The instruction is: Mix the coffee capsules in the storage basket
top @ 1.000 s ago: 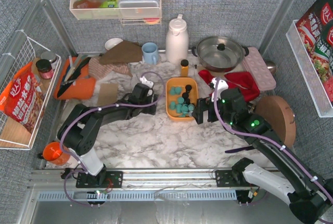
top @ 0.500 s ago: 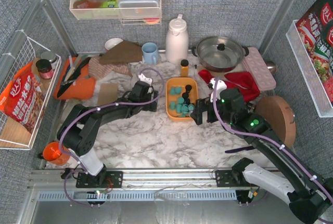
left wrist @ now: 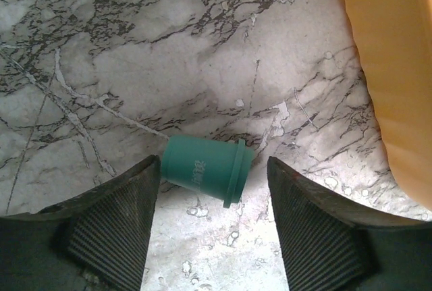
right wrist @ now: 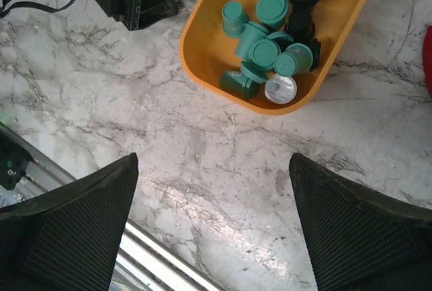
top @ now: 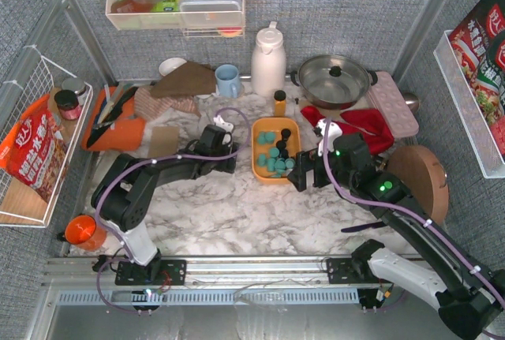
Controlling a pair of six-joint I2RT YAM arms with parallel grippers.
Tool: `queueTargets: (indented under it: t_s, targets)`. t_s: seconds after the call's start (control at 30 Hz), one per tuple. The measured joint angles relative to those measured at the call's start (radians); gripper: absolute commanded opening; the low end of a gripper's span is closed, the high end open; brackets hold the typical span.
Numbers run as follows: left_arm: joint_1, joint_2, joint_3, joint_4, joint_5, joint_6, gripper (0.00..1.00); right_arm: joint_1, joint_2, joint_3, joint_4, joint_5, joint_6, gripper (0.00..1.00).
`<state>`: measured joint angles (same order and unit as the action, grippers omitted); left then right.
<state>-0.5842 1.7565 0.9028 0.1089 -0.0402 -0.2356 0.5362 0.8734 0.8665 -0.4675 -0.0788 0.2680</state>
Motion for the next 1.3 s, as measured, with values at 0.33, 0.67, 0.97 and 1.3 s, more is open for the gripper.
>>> queueTargets:
  t_s: [0.33, 0.67, 0.97, 1.3]
  targets:
    - [0.002, -0.032, -0.026, 0.008, 0.013, 0.006, 0.56, 0.000, 0.013, 0.003, -0.001, -0.004, 0.000, 0.99]
    - [0.002, -0.046, -0.028, 0.017, -0.005, 0.011, 0.51, 0.000, 0.012, 0.010, -0.006, -0.008, 0.007, 0.99]
    - [0.000, -0.136, 0.011, 0.008, 0.027, -0.005, 0.47, 0.000, 0.011, 0.010, -0.020, -0.006, 0.005, 0.99]
    - [-0.020, -0.193, 0.180, 0.001, 0.183, -0.011, 0.48, 0.000, -0.009, 0.010, -0.031, 0.019, 0.003, 0.99]
